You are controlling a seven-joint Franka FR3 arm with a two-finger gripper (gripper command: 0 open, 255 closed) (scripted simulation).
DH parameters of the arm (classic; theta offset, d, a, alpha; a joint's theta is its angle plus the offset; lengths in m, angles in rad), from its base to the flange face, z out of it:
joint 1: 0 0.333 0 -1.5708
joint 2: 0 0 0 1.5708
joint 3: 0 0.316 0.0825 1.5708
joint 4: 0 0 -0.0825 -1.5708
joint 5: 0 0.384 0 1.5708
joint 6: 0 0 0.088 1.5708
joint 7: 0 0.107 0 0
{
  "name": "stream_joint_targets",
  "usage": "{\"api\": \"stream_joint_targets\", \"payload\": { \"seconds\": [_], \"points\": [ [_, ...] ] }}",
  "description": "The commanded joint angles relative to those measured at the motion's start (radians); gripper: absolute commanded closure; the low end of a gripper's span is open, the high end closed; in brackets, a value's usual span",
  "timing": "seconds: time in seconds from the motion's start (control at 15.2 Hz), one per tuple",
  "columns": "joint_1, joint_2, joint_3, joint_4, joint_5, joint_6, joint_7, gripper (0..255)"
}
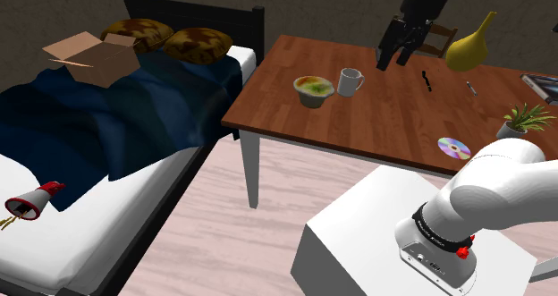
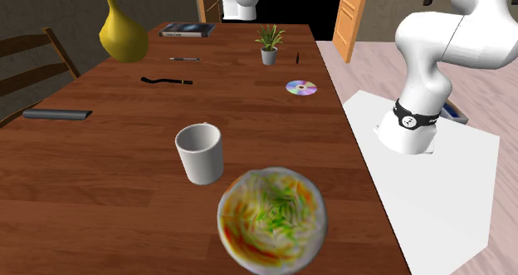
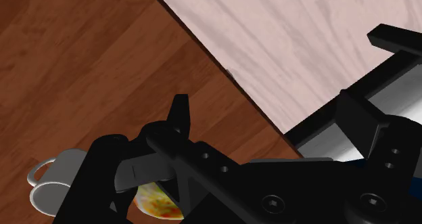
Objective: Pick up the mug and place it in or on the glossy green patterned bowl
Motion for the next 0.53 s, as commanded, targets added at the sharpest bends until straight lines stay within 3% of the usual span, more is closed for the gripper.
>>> {"api": "stream_joint_targets", "payload": {
  "seconds": [0.0, 0.46],
  "points": [
    [0.0, 0.0, 0.0, 0.0, 0.0, 0.0, 0.0, 0],
    [-0.017, 0.143, -0.08, -0.04, -0.082, 0.188, -0.139, 0]
  ]
}}
